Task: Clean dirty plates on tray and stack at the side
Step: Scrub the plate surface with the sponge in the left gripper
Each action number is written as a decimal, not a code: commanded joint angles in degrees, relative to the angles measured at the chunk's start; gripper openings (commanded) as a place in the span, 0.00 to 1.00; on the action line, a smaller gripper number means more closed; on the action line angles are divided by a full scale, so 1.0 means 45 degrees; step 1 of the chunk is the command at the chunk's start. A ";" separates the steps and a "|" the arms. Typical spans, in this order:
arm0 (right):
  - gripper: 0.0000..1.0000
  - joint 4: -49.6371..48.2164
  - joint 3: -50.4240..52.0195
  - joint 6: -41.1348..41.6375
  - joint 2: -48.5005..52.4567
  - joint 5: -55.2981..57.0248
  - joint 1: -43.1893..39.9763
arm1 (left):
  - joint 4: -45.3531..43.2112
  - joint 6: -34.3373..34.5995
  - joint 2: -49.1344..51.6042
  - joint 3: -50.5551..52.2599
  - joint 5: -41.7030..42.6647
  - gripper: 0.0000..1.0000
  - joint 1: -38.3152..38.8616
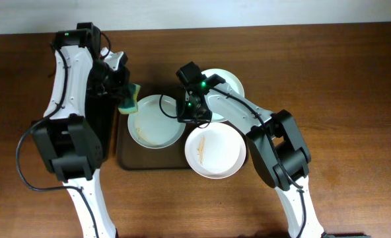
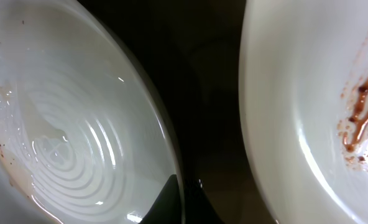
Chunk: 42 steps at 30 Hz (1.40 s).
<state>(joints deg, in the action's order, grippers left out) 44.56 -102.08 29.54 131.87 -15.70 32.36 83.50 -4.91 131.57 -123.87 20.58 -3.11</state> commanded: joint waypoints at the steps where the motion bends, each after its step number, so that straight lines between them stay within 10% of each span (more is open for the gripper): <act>1: 0.05 -0.0005 0.0068 -0.0131 0.0151 -0.0063 0.0078 | -0.0471 0.0617 -0.1710 -0.0243 -0.1078 0.01 0.0165; 14: 0.05 -0.0131 0.0068 -0.0131 0.0151 -0.0063 0.0078 | -0.2249 0.2681 -0.4362 0.1787 -0.4663 0.01 0.1651; 42: 0.05 -0.0151 0.0068 -0.0131 0.0151 -0.0058 0.0078 | -1.2740 0.4177 -0.6358 1.3979 -0.2992 0.01 0.1972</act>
<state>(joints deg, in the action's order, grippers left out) 44.10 -102.08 29.52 131.92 -15.73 32.36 26.92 13.17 104.40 -63.31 4.34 5.26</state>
